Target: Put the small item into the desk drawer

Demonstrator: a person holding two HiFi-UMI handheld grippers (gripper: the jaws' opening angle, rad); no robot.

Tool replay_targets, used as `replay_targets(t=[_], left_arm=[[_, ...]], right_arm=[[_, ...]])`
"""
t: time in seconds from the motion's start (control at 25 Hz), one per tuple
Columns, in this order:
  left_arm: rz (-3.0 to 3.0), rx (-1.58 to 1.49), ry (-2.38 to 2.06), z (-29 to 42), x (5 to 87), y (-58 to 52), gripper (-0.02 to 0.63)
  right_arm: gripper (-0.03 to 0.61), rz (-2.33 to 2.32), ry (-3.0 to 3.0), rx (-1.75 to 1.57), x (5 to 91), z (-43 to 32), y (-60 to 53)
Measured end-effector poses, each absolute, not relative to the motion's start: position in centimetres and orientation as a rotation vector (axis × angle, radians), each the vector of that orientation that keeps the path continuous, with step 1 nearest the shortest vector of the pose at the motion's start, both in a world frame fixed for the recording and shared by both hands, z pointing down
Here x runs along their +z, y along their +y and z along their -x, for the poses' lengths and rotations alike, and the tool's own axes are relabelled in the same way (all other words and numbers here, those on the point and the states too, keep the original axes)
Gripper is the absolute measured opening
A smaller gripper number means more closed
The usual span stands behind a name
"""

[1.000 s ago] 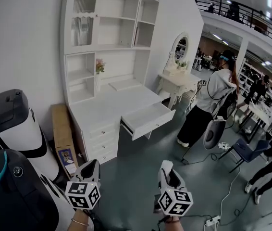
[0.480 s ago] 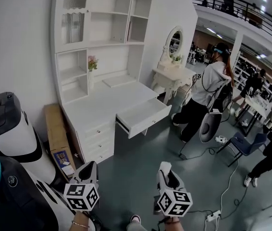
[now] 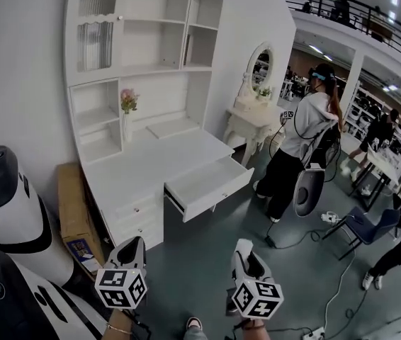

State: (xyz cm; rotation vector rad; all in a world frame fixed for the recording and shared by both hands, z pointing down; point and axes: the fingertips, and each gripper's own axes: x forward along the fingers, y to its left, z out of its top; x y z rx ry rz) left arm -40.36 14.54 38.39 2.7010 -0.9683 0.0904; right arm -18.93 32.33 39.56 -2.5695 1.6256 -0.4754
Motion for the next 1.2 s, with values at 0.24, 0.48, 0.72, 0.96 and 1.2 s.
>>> replay_targets(t=[0.24,0.48,0.72,0.96,1.2], left_arm=[[-2.727,0.105,-0.973,33.6,37.3,11.7,-0.006],[-2.749,0.100,-0.978,27.1,36.2,9.2,-0.006],[-2.731,0.099,-1.019,22.4,36.3,6.9,-0.006],[-2.742,0.174,-1.018,19.3,37.5,5.4,-0.006],[-2.722,0.171,-1.037,17.5,37.8,2.2,-0.006]], right_arm=[[0.160,2.530,1.672,-0.456,38.5,13.0,28.3],[0.160,2.528,1.644,-0.480,38.7,5.8,26.5],[0.160,2.523,1.664,-0.476,38.4,0.1,24.2],[0.160,2.516,1.635,-0.517,39.4,-3.4,22.7],[0.160,2.517,1.616,-0.571,40.9,-5.5,21.3]])
